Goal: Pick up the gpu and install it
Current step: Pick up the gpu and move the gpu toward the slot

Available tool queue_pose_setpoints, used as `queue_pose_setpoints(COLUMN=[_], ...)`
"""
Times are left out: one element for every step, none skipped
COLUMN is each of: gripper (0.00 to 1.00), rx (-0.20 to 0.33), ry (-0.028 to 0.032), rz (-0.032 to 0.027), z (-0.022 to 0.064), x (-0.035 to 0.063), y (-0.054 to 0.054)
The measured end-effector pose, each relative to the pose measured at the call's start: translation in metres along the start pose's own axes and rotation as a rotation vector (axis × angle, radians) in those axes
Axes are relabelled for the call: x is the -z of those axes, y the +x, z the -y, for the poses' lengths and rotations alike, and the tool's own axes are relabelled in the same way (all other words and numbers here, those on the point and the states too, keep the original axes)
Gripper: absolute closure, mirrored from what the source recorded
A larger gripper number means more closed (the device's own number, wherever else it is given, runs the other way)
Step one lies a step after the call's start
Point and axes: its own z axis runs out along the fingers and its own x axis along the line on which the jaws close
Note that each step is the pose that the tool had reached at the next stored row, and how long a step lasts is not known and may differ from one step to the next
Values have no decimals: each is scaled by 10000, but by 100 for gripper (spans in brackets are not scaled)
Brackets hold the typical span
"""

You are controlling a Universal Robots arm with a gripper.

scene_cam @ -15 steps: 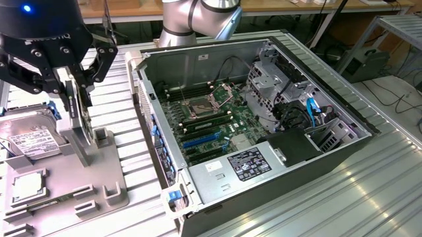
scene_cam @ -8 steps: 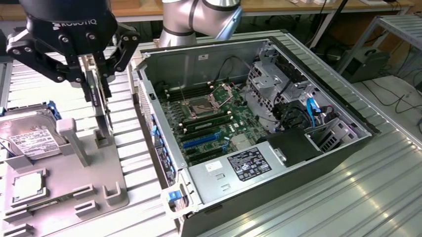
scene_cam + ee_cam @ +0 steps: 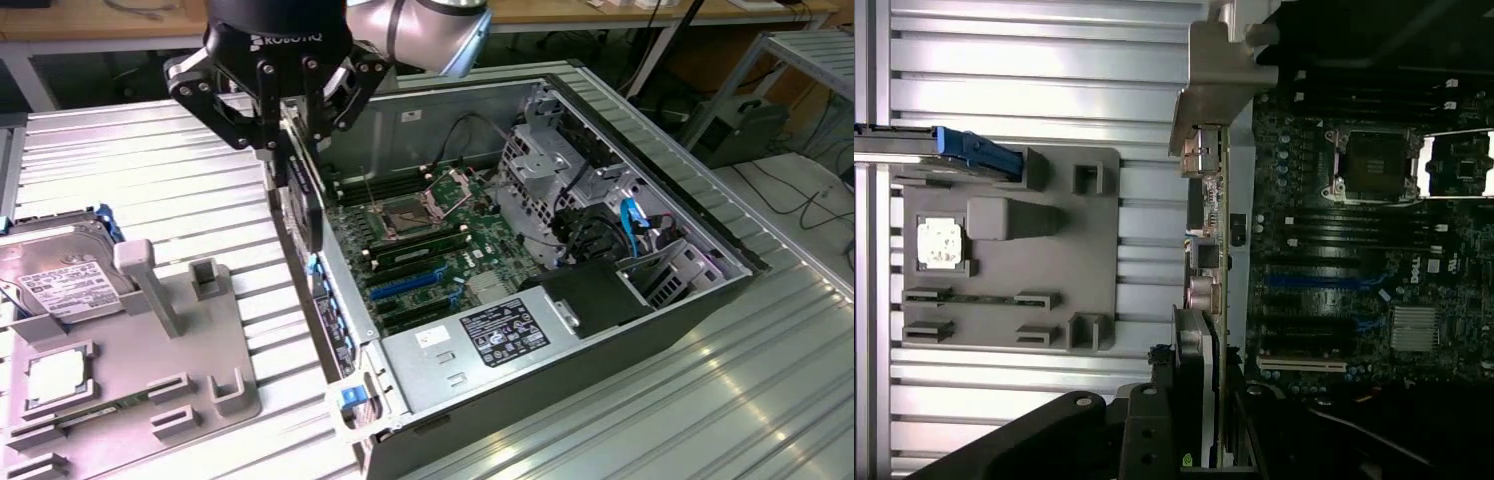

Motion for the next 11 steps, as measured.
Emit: queue_pose_setpoints(gripper=[72, 72, 72, 72, 72, 72, 72, 72, 72, 72, 72], rx=[1, 0, 0, 1, 0, 0, 0, 0, 0, 1, 0], ry=[0, 0, 1, 0, 0, 0, 0, 0, 0, 0, 0], rz=[0, 0, -1, 0, 0, 0, 0, 0, 0, 0, 0], z=[4, 5, 6, 6, 7, 8, 8, 8, 9, 10, 10], x=[0, -1, 0, -1, -1, -1, -1, -1, -1, -1, -1], y=[-92, -123, -133, -144, -155, -168, -180, -192, -204, -218, -230])
